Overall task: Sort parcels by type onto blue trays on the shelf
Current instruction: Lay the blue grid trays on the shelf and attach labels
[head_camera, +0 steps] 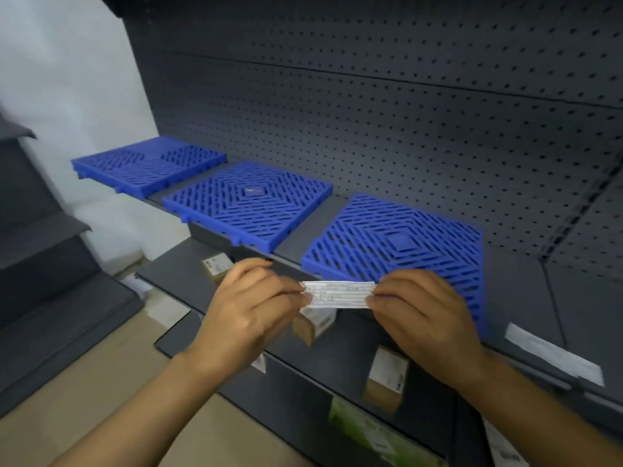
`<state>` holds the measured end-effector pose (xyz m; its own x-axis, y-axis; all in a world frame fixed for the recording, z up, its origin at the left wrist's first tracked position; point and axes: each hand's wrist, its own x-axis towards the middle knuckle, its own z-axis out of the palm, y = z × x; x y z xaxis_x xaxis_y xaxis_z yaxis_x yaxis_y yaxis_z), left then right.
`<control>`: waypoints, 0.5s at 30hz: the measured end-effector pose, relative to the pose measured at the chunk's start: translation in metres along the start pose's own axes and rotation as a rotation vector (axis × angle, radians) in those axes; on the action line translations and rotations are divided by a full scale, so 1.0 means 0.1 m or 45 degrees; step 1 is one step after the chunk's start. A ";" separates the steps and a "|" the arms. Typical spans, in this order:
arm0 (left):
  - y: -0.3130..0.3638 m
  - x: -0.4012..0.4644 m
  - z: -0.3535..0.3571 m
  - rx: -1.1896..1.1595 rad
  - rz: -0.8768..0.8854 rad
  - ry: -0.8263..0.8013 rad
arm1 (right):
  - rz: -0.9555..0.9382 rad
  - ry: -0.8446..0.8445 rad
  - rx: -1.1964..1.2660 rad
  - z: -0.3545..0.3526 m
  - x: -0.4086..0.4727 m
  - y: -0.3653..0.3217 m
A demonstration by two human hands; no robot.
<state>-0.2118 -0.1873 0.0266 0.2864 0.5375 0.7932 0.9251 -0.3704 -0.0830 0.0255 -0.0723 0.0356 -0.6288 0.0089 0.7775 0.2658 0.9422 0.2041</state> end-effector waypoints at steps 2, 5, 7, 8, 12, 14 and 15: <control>-0.30 -0.15 -0.22 0.051 -0.013 -0.006 | -0.016 0.007 0.022 0.24 0.29 -0.17; -0.73 -0.37 -0.53 0.106 -0.017 -0.008 | -0.052 0.016 0.024 0.57 0.69 -0.42; -0.98 -0.48 -0.72 0.132 -0.022 0.014 | -0.055 0.020 0.045 0.79 0.93 -0.58; -1.10 -0.54 -0.81 0.148 -0.029 0.023 | -0.048 0.022 0.062 0.89 1.03 -0.66; -1.53 -0.74 -1.04 0.180 -0.065 0.055 | -0.038 -0.011 0.119 1.26 1.39 -0.86; -1.72 -0.83 -1.09 0.181 -0.078 0.070 | -0.045 -0.016 0.132 1.41 1.56 -0.91; -1.82 -0.86 -1.10 0.182 -0.086 0.076 | -0.050 -0.016 0.135 1.49 1.64 -0.93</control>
<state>-0.4319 -0.2500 0.0400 0.2110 0.5101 0.8338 0.9690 -0.2212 -0.1099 -0.2116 -0.1090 0.0557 -0.6463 -0.0251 0.7626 0.1625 0.9720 0.1697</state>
